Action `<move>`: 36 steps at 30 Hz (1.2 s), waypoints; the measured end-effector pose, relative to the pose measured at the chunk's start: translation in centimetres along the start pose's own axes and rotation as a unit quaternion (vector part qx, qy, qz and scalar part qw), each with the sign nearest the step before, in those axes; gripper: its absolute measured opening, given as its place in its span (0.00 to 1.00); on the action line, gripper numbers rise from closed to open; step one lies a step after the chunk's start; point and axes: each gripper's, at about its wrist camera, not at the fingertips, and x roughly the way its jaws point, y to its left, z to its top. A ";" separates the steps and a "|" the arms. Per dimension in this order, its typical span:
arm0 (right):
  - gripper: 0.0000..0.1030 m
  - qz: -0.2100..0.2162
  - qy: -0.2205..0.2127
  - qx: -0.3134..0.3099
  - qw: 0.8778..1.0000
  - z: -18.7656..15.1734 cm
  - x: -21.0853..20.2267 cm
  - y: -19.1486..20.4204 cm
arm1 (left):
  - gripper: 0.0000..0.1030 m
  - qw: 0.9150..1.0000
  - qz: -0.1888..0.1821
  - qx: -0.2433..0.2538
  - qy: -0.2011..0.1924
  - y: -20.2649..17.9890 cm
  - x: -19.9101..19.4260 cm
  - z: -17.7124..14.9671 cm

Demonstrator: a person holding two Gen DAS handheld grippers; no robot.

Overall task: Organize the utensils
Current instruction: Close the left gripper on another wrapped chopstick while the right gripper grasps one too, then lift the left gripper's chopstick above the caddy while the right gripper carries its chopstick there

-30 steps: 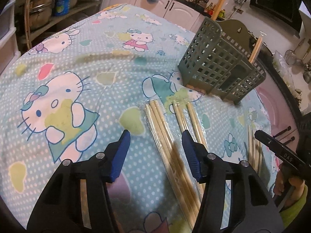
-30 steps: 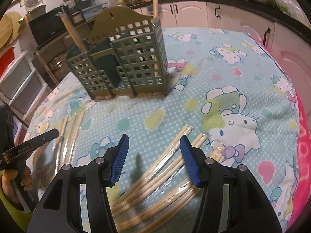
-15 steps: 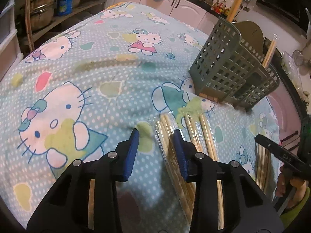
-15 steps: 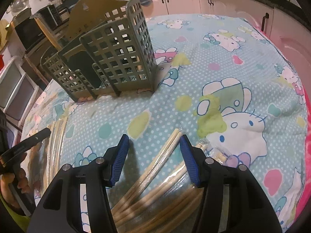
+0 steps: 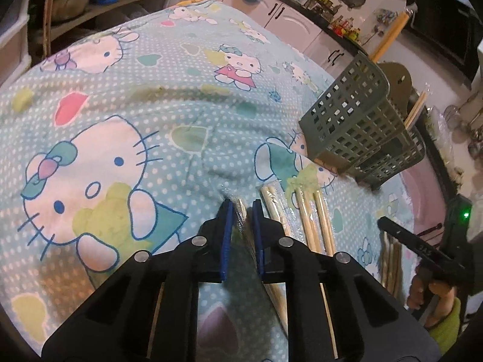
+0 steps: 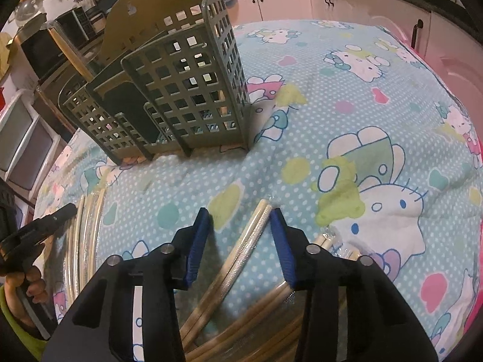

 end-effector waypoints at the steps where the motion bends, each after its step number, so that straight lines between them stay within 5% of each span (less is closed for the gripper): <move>1: 0.39 0.000 0.000 0.002 1.000 0.1 0.1 -0.1 | 0.06 1.000 -0.002 -0.002 0.000 0.1 -0.1 0.0; 7: 0.36 -0.017 0.001 0.005 1.000 0.7 0.8 0.0 | 0.04 1.000 -0.013 -0.012 -0.001 0.7 -1.1 -0.5; 13: 0.10 -0.006 0.005 0.012 1.000 1.2 0.6 0.2 | 0.04 1.000 -0.017 -0.010 -0.017 0.6 -2.5 -0.6; 36: 0.06 0.143 -0.133 -0.018 0.981 1.5 -11.4 4.5 | 0.01 0.992 -0.057 0.073 -0.091 -5.9 -7.9 1.8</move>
